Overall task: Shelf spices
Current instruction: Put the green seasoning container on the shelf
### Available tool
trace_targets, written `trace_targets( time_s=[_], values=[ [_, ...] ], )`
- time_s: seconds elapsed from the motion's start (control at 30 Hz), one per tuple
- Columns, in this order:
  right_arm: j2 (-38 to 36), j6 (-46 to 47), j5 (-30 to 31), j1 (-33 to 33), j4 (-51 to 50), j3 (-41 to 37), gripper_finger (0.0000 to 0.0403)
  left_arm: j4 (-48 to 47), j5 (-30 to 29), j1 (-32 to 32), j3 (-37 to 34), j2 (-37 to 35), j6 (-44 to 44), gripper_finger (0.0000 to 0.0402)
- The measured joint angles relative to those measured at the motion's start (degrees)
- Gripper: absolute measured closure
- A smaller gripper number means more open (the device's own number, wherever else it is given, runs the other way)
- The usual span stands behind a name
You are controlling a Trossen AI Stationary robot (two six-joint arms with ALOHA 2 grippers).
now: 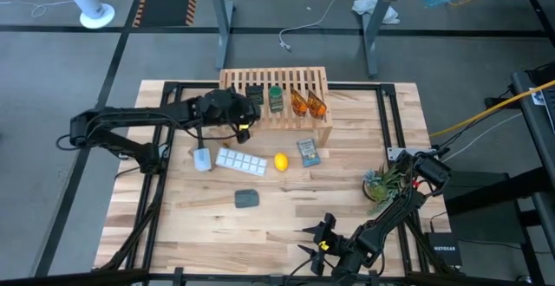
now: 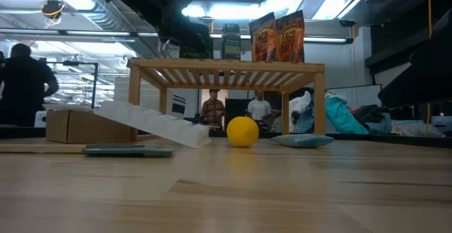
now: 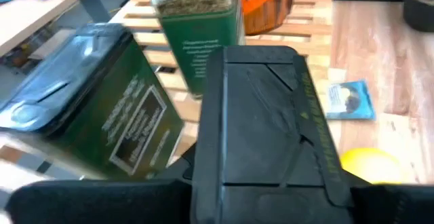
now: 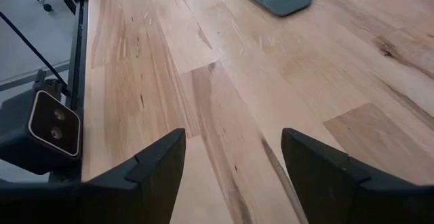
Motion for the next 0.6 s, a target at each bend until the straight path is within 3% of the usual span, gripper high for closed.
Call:
trace_targets(
  time_s=[0.6],
  values=[
    [0.04,0.00,-0.02,0.00,0.01,0.00,0.0152,4.04,0.00,0.00,-0.04,2.25,0.09,0.0306]
  ],
)
